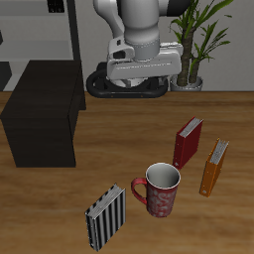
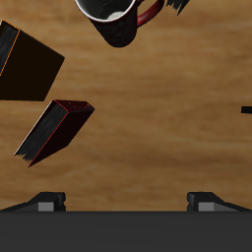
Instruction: Place the red book in the top region of the shelf
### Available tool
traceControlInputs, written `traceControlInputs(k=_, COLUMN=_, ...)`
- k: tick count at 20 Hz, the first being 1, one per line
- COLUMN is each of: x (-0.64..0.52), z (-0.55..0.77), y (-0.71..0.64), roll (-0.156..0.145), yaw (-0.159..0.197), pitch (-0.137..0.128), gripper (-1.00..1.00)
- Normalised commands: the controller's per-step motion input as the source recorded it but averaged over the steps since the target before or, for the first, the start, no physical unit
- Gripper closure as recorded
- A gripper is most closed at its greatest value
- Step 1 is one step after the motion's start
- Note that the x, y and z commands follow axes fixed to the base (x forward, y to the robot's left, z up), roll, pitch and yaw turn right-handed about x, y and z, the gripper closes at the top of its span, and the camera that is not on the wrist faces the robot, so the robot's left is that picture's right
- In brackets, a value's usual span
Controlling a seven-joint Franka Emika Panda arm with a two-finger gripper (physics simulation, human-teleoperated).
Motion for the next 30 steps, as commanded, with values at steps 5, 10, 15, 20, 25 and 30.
traceControlInputs(k=5, x=0.11, z=0.04, y=0.45, roll=-0.069, yaw=-0.106, pitch=-0.1, gripper=-1.0)
traceControlInputs(k=10, x=0.12, z=-0.07, y=0.5, roll=-0.043, yaw=-0.083, pitch=-0.073, gripper=-1.0)
traceControlInputs(k=15, x=0.14, z=-0.15, y=0.33, roll=-0.012, yaw=-0.074, pitch=-0.003, gripper=-1.0)
traceControlInputs(k=20, x=0.13, z=-0.16, y=0.14, roll=0.001, yaw=-0.038, pitch=0.016, gripper=-1.0)
traceControlInputs(k=25, x=0.16, z=-0.19, y=-0.02, roll=-0.036, yaw=-0.067, pitch=-0.01, gripper=-1.0)
traceControlInputs(k=30, x=0.02, z=-0.16, y=0.04, roll=-0.008, yaw=-0.089, pitch=0.003, gripper=-1.0)
